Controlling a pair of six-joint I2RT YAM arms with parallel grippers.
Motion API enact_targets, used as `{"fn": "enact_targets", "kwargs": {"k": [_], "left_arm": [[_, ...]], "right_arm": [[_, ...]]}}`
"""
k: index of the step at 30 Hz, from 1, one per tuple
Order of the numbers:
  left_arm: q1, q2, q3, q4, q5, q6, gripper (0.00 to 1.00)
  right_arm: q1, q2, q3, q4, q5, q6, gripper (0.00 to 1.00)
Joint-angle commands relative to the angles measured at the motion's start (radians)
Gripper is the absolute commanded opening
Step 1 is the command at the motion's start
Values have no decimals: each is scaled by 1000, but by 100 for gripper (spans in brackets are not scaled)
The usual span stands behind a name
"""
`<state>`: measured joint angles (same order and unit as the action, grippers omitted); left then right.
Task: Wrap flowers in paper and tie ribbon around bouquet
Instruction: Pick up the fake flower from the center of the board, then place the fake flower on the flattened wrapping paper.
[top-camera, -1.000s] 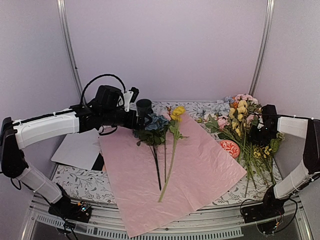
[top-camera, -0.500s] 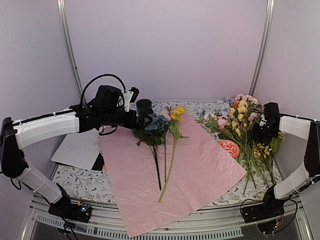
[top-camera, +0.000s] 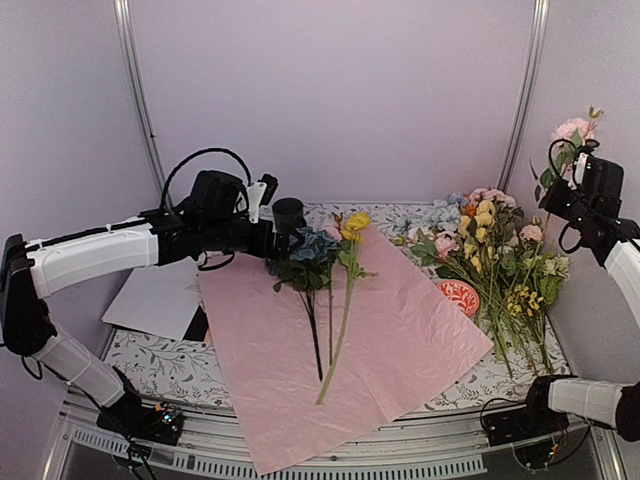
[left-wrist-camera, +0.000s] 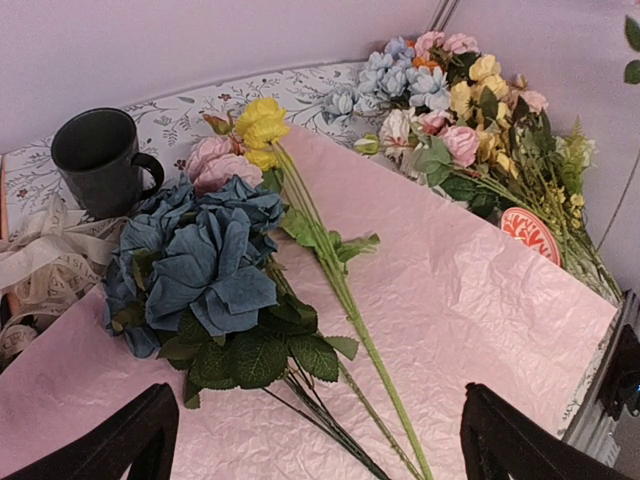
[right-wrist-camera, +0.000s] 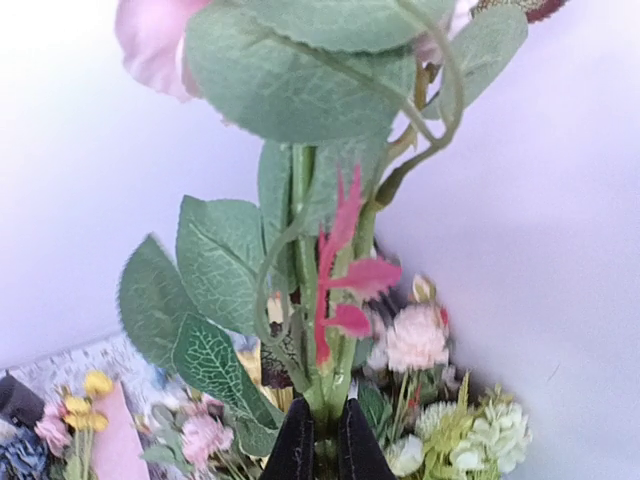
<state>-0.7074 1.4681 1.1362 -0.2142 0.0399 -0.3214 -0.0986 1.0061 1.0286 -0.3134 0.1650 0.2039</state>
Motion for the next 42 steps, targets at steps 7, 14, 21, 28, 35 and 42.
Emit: {"fn": "enact_targets", "kwargs": {"k": [7,14,21,28,35,42], "left_arm": [[9,-11,0,22,-8,4,99],[10,-7,-16,30,6,-15,99],[10,-26,-36,29,-5,-16,99],[13,-27,-38,21,-14,-4,99],[15,-21,-35,18,-16,-5,99],[16,-23,-29,8,-22,1,99]], "right_arm": [[32,83,261,178,-723,143,0],[496,302,28,570,-541,603,0],[677,678,89,626,-515,745,0],[706,930,215,531,-534,698,0],[705,1016,342,315,-526,561,16],[686,864,430,37,-316,354,65]]}}
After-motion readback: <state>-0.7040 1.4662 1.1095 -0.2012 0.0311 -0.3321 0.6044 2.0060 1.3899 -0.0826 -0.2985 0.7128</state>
